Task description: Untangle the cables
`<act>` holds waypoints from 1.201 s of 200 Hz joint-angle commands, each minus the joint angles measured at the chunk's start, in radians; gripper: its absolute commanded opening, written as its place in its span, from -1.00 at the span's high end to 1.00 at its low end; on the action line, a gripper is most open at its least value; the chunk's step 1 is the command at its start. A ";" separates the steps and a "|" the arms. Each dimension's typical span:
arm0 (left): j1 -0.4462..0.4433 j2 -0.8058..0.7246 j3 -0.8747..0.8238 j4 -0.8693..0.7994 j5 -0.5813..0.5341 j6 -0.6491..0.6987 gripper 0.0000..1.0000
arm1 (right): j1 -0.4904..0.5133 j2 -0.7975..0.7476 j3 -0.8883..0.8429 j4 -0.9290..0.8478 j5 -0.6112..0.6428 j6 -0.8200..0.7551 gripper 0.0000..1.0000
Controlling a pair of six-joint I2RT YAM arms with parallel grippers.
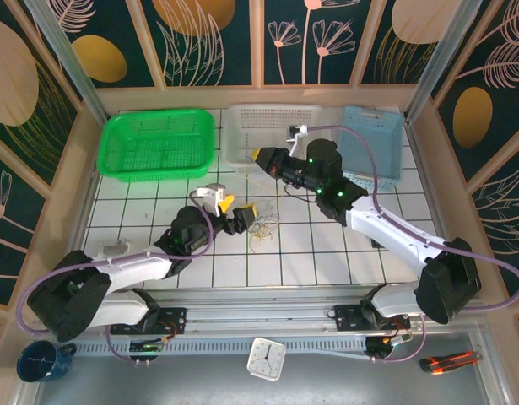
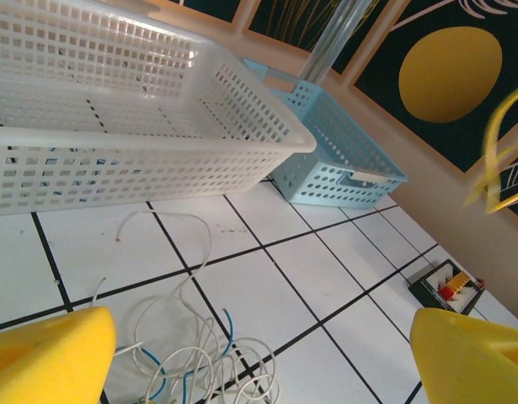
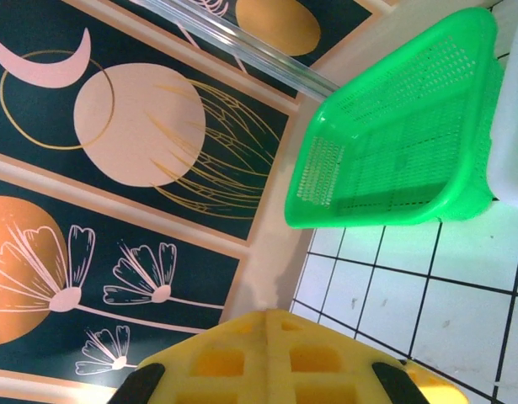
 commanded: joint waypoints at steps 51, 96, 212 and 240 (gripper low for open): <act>-0.004 -0.030 0.041 -0.008 -0.008 -0.010 -0.89 | -0.267 -0.045 0.090 -0.165 0.031 -0.116 1.00; -0.003 -0.064 0.058 -0.058 -0.030 -0.030 -0.98 | -0.542 0.008 0.135 -0.188 0.065 -0.136 1.00; -0.004 -0.054 0.136 -0.154 -0.043 -0.091 -0.98 | -0.786 0.437 0.284 -0.116 0.114 -0.244 0.64; -0.004 -0.062 0.141 -0.178 -0.061 -0.088 -0.98 | -0.794 0.444 0.288 -0.103 0.097 -0.255 0.18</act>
